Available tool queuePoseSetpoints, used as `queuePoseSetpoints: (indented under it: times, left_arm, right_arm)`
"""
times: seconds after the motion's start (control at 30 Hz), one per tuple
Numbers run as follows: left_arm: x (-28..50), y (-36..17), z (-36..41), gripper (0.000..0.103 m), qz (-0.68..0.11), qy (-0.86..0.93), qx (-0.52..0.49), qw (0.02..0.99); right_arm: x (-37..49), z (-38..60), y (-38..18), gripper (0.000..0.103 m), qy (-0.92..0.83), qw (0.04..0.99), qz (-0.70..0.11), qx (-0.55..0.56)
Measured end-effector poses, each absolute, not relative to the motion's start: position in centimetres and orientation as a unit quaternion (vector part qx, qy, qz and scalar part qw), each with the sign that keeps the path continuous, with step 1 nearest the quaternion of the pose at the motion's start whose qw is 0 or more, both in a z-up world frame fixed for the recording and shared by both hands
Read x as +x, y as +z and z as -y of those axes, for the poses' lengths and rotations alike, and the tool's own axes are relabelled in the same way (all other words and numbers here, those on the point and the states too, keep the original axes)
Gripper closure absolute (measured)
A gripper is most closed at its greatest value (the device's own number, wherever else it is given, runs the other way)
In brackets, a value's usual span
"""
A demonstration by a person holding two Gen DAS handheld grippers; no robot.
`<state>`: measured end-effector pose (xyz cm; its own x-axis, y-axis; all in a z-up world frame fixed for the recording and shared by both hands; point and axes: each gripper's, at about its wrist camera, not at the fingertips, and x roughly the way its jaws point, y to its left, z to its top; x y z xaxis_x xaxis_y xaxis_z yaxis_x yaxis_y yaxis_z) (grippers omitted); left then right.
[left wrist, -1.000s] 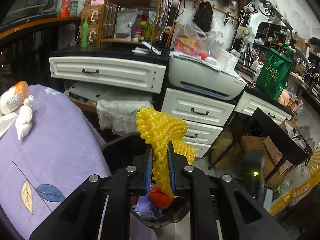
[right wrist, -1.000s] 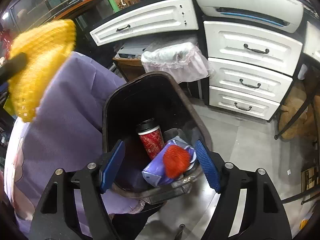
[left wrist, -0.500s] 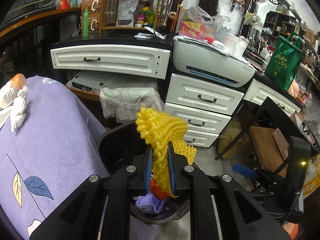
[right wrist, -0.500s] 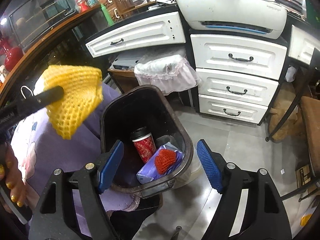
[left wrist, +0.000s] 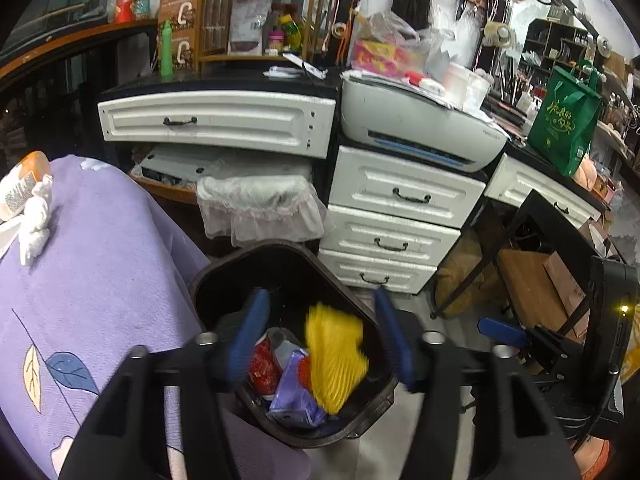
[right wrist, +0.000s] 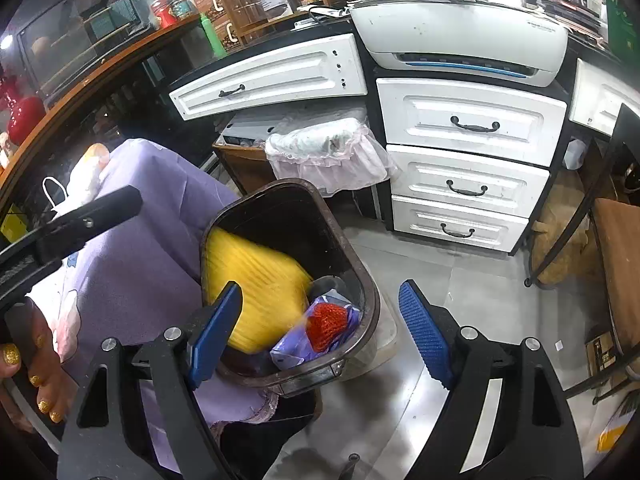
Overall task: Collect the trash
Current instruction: 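Lower the yellow foam net into the bin and open the left gripper, then bring both grippers back over the table toward the white mask and tissues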
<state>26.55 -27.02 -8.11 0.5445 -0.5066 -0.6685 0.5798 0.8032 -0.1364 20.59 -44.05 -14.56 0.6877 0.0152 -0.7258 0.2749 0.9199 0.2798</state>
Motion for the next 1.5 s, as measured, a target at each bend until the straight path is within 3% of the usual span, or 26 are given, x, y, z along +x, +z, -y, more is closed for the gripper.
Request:
queuePoseSetpoints:
  times: [0.23, 0.33, 0.9, 1.5]
  left_arm:
    - [26.5, -7.4, 26.2, 0.024, -0.343, -0.31, 0.03, 0.886]
    - [26.5, -7.1, 25.9, 0.022, -0.338, -0.309, 0.018, 0.889]
    - [27.5, -4.0, 20.8, 0.013, -0.317, -0.276, 0.014, 0.907]
    - [33.4, -4.0, 2.4, 0.011, -0.329, -0.096, -0.026, 0.939]
  right_arm:
    - [20.6, 43.9, -14.2, 0.023, -0.071, 0.899, -0.389, 0.187]
    - [20.6, 43.8, -14.0, 0.023, -0.069, 0.9, -0.387, 0.186]
    - [22.8, 41.8, -12.0, 0.016, -0.026, 0.906, -0.372, 0.2]
    - [31.5, 30.8, -7.0, 0.015, 0.126, 0.91, -0.367, 0.146]
